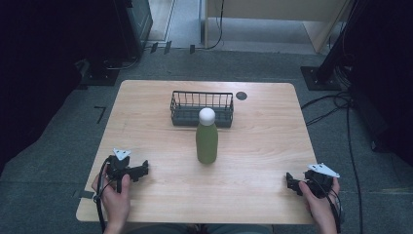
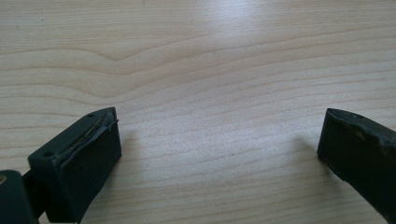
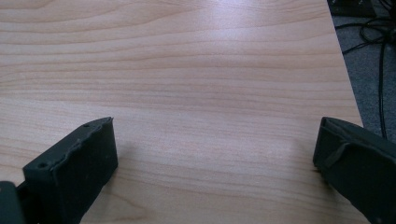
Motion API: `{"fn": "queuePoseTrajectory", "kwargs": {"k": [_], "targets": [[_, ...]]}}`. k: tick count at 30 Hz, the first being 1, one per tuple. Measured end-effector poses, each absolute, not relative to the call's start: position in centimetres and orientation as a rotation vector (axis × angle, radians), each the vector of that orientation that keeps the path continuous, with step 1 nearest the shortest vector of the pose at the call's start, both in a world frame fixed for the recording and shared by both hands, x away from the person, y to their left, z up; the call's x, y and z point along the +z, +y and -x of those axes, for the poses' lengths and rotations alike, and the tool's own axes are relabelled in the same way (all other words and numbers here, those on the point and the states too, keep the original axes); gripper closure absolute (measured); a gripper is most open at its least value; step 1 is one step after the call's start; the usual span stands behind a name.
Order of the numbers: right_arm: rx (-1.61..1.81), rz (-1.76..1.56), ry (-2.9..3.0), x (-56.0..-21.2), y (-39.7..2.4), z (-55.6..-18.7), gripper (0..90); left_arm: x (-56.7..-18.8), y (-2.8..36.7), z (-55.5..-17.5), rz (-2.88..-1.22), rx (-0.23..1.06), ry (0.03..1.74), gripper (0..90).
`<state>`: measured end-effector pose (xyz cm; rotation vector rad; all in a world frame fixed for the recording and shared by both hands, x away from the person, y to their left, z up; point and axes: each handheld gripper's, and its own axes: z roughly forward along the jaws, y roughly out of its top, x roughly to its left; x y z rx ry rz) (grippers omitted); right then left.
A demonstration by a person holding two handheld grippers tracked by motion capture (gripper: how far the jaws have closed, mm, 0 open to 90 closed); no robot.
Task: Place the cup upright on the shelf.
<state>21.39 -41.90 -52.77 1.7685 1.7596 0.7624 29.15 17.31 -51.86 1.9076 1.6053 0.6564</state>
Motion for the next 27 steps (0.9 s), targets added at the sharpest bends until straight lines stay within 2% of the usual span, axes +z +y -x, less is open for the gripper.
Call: {"fn": "queuePoseTrajectory", "kwargs": {"k": [10, 27], "targets": [[0.756, -1.764, 1.762, -52.4, -40.9, -21.6, 0.0, -51.9, 17.3, -29.1, -1.907, 0.655, 1.606, 0.1], [0.990, -1.613, 1.830, -48.0, -33.4, -22.5, 0.0, -51.8, 17.3, -29.1, -1.910, 0.656, 1.605, 0.1]]}}
